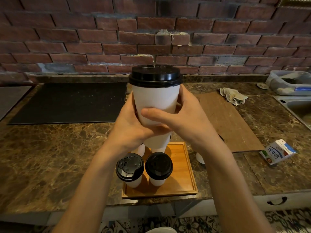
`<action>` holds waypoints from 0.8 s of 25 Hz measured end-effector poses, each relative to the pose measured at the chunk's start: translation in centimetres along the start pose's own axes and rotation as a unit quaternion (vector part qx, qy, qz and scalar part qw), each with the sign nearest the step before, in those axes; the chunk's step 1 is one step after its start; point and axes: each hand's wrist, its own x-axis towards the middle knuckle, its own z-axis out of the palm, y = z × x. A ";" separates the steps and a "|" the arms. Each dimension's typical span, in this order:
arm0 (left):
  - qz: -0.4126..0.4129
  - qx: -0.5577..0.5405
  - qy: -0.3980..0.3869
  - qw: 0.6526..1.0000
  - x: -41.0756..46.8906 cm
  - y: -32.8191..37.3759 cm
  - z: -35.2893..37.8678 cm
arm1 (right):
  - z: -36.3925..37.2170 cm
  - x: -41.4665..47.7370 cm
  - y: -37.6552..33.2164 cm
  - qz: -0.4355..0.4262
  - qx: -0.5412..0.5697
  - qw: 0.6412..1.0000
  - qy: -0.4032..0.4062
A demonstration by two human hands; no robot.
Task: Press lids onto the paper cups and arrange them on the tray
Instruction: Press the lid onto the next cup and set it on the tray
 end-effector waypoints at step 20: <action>-0.022 -0.024 -0.078 0.996 -0.2 0.2 -0.9 | -1.0 0.1 0.5 -0.017 0.085 0.995 -0.054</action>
